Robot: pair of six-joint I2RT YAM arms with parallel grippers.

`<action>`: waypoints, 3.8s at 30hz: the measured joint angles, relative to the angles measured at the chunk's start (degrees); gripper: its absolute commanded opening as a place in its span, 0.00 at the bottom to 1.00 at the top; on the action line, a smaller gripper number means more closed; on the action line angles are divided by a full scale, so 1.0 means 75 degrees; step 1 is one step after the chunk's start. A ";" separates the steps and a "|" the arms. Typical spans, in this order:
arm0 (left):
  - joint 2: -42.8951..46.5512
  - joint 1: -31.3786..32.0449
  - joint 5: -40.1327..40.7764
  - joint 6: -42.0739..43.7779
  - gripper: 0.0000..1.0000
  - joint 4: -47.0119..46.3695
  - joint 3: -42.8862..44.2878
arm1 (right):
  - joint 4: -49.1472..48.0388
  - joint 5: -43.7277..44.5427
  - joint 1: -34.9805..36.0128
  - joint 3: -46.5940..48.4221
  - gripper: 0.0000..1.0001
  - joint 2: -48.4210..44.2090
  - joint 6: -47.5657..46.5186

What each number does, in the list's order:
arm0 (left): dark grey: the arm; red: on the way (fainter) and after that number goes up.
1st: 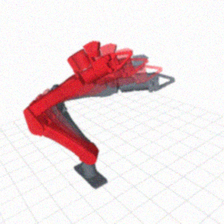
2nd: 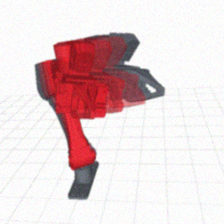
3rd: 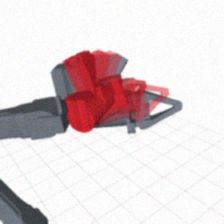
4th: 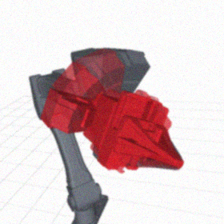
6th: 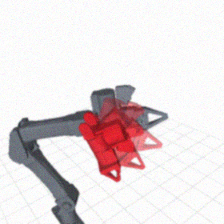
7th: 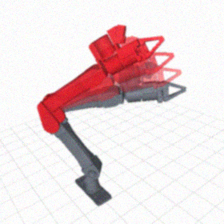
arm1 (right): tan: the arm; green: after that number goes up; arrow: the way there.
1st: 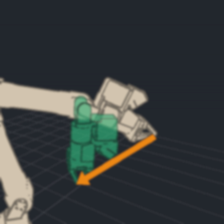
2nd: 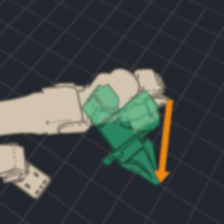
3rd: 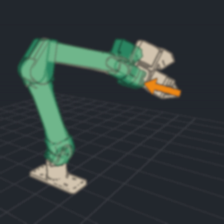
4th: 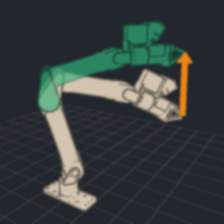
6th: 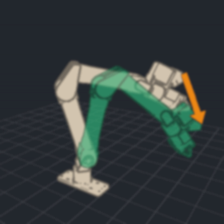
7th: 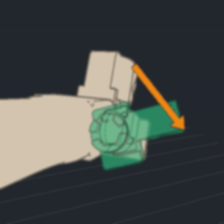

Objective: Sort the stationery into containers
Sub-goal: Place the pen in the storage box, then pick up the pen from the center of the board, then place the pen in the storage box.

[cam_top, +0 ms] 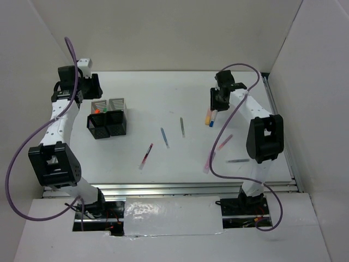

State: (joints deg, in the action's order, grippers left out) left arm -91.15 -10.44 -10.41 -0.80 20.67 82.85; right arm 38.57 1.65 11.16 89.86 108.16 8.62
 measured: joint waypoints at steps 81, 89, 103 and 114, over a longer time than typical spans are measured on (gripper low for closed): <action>0.0775 -0.0187 -0.1883 -0.0755 0.81 0.0163 0.0035 | 0.0801 -0.0676 -0.1221 0.2241 0.00 0.2824 0.0003; 0.2171 0.0545 -0.2801 0.0420 0.80 -0.0877 -0.1332 | 0.0848 -0.3130 -0.1547 0.1154 0.00 0.0460 0.0087; 0.5120 0.8597 -0.0455 0.8201 0.78 -0.3657 -0.6362 | -0.0181 -0.6537 -0.1035 -0.2888 0.00 -0.3719 0.0799; 0.3249 0.9830 -0.0338 1.1092 0.75 -0.6033 -0.6522 | -0.0373 -0.7143 -0.0589 -0.3448 0.00 -0.3791 0.0994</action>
State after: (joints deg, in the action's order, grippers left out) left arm -66.78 63.29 -12.95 82.39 -24.58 33.93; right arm 35.77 -51.92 6.74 64.01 79.72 16.08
